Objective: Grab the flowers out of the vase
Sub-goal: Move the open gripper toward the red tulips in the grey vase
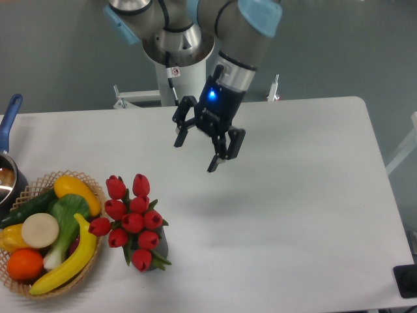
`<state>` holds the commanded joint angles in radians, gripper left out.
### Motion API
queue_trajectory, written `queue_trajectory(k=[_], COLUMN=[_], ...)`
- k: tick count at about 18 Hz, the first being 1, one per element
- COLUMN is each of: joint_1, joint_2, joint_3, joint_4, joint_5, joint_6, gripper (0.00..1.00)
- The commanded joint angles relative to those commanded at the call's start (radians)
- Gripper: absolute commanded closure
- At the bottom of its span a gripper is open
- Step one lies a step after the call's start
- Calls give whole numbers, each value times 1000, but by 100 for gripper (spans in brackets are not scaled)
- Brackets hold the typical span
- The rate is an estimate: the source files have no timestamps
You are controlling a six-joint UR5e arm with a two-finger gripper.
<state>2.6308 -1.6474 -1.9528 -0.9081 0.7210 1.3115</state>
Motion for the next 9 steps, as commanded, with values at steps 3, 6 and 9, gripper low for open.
queue_trajectory(k=[3,6,9], joint_1=[-18,-35,-69], joint_2=[-48,-98,-146], joint_3=[18,58,132], joint_4=[32,41,41], joint_5=[-72,-88,-88], joint_6=[-5,-40,-112], gripper=[0,0,0])
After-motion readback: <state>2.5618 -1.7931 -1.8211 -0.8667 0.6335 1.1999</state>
